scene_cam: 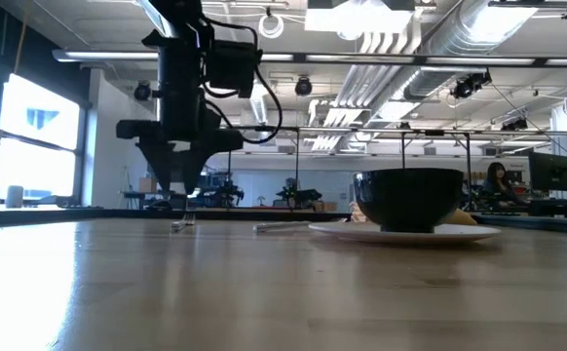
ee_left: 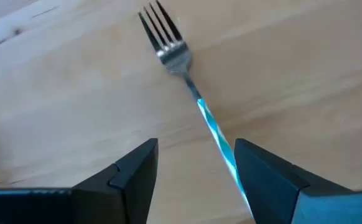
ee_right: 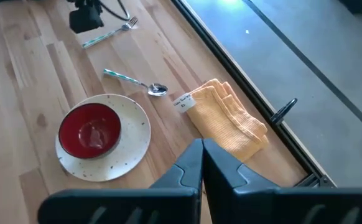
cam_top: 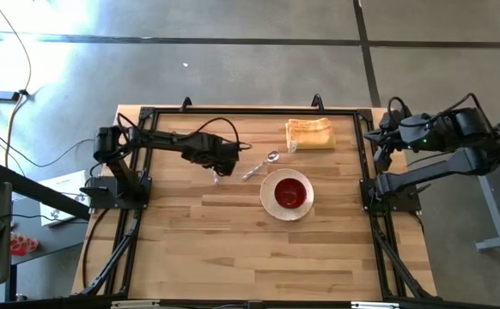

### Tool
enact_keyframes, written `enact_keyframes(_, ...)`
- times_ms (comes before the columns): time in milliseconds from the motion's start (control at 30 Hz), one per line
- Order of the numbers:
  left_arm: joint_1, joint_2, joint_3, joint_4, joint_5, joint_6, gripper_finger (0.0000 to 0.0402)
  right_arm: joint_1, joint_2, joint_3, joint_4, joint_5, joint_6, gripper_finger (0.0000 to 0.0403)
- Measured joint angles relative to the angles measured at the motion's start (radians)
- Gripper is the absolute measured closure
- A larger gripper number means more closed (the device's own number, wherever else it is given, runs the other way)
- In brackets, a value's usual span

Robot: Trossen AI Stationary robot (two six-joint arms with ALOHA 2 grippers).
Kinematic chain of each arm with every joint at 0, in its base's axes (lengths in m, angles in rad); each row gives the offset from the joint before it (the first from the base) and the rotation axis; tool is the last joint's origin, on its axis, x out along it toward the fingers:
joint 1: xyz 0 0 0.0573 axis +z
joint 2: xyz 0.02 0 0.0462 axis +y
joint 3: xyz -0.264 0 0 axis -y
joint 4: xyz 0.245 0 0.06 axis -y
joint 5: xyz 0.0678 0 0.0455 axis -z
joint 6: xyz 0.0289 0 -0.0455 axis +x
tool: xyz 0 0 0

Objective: Set table place
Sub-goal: Move the fork to the left of the white plate

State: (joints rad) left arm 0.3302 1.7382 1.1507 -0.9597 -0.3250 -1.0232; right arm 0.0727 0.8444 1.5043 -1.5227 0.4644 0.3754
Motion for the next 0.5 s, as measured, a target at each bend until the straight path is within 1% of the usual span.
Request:
enact_keyframes(200,0.020,0.016,0.000,0.094,-0.015,-0.022,0.0197,0.000,0.000,0.000,0.000,0.000,-0.019,0.0402)
enact_keyframes(300,0.027,0.034,0.002,0.100,-0.012,-0.033,0.0197,0.000,0.000,0.000,0.000,-0.002,-0.029,0.0402)
enact_keyframes(400,0.031,0.069,-0.003,0.068,0.027,-0.041,0.0197,0.000,-0.002,0.000,0.000,-0.006,-0.036,0.0402)
enact_keyframes(500,0.030,0.102,0.000,0.107,0.055,-0.056,0.0197,0.000,-0.007,0.000,0.000,-0.006,-0.041,0.0402)
